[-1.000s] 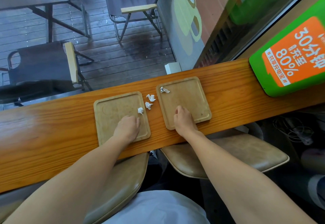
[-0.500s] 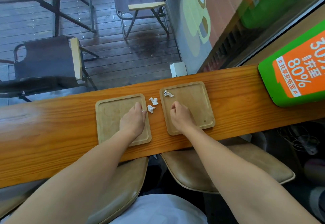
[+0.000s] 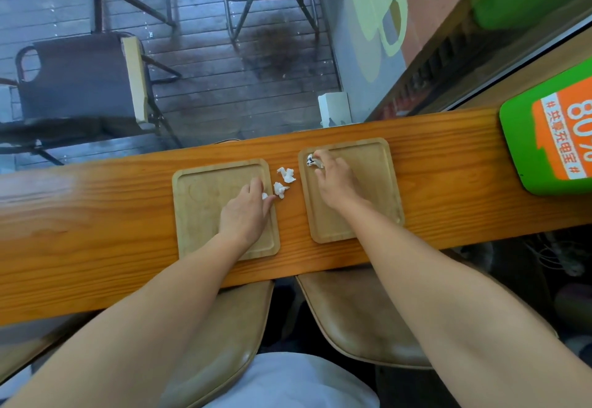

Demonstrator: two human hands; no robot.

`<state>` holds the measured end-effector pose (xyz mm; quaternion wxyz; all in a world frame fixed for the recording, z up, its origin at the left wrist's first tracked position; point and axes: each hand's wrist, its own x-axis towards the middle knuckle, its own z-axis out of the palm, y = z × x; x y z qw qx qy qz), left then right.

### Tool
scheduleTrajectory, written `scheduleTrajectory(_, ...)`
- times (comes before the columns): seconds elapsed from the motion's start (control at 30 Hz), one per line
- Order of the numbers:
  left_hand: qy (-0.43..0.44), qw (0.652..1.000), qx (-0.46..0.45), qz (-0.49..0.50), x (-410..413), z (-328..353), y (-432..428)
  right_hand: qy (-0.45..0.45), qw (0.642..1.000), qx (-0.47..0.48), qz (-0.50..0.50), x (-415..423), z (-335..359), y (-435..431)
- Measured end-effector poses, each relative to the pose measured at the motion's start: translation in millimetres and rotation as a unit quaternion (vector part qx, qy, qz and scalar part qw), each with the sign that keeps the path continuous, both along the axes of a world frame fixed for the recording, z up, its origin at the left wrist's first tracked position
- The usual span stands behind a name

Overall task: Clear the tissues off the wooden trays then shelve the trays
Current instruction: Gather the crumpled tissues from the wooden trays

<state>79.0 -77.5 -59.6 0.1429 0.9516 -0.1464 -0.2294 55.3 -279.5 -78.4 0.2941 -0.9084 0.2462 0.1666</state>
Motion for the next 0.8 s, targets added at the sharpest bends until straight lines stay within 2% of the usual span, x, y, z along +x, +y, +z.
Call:
scheduleTrajectory(0.3, -0.012, 0.999, 0.027, -0.035, -1, -1, 1, -0.009, 1.0, -0.008, -0.007, -2, -9, 11)
scheduleTrajectory(0.67, -0.028, 0.991, 0.063, -0.112, -13, -5, 11, 0.022, 1.0, 0.003, -0.012, -17, 5, 11)
scheduleTrajectory(0.8, -0.018, 0.995, 0.051, -0.08, -28, -7, 20, 0.022, 1.0, 0.006, -0.006, -26, 12, 11)
